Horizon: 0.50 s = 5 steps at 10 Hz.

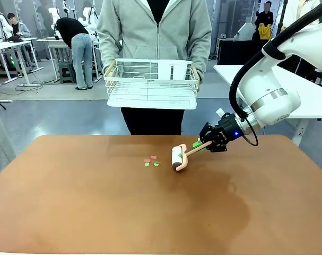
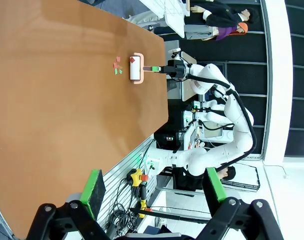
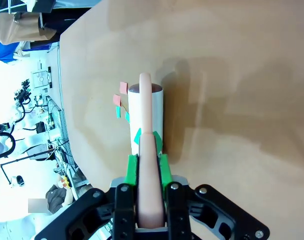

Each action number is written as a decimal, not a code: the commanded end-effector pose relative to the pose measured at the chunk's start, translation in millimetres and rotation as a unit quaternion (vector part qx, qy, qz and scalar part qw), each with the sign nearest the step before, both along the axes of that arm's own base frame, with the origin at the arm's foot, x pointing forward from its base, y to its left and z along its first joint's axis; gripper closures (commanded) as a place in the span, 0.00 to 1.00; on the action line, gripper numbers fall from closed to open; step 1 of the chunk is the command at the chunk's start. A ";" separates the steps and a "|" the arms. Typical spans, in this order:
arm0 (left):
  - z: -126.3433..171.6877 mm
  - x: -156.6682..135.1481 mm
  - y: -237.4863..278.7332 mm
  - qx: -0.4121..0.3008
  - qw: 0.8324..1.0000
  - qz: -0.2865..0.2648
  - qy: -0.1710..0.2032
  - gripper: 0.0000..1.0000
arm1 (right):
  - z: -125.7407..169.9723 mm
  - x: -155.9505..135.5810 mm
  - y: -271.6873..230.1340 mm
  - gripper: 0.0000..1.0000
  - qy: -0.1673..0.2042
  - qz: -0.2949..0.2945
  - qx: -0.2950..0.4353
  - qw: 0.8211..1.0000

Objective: Clean the table.
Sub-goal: Clean the table with the Lint Roller when the human lifts the Dish drying rack.

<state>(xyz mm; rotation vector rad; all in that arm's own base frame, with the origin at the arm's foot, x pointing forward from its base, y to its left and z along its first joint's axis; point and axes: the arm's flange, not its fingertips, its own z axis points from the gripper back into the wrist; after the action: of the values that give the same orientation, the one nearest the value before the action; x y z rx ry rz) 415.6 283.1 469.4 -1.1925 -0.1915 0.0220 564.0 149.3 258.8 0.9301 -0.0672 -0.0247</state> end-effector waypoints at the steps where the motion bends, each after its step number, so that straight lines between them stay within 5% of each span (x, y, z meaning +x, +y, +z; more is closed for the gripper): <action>1: 1.7 -3.3 1.4 -0.003 1.000 -0.001 -0.001 0.00 | -5.7 2.4 3.3 0.79 -0.004 0.003 0.012 1.000; 5: 1.7 -3.3 1.4 -0.003 1.000 -0.001 -0.001 0.00 | -18.9 9.4 3.0 0.79 0.035 0.000 0.013 0.999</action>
<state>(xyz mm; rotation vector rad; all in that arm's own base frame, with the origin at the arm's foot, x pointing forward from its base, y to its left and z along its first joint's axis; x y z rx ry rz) 415.5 283.1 469.4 -1.1925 -0.1915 0.0221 571.2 149.6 249.5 0.9577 -0.0330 -0.0367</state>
